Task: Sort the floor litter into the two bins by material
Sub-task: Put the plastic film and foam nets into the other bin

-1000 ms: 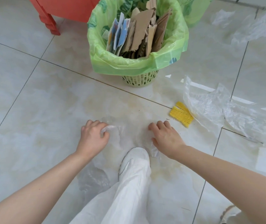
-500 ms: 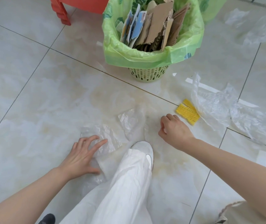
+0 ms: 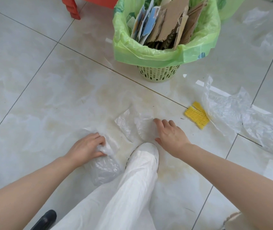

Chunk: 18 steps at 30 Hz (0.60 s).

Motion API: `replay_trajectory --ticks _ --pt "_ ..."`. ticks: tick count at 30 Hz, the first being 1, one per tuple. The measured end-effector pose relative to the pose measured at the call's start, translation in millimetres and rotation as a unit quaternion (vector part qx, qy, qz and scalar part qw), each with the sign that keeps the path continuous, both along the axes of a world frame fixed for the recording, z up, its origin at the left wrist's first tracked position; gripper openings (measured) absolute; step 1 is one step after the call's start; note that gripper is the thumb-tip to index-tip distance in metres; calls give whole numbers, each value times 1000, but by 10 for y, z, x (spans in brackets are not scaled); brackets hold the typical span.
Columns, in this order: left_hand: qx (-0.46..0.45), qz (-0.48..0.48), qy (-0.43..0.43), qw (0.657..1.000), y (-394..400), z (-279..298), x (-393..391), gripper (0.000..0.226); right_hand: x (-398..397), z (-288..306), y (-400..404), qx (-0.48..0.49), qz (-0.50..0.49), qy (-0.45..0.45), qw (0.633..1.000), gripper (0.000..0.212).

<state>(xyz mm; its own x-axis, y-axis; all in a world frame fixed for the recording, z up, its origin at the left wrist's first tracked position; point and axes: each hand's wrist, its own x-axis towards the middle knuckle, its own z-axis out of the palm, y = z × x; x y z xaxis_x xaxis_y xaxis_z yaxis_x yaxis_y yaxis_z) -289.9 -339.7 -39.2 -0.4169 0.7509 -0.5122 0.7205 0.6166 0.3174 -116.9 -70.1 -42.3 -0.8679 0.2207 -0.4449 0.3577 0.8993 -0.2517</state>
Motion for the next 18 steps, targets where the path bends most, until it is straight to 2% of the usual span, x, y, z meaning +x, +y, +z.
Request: replay_trajectory --ticks 4,6,12,16,18 --pt "-12 6 -3 1000 -31 -22 64 31 51 -44 -16 7 0 12 1000 35" --pt "2 22 7 1000 -25 -36 74 30 64 -15 6 -25 -27 19 999 20" --pt "119 178 42 976 159 42 36 24 236 152 256 -112 -147 46 982 1" --pt "202 250 85 943 623 285 61 2 424 255 530 -134 -168 60 975 19" --pt "228 274 90 930 884 354 82 22 511 287 641 -113 -171 67 977 28"
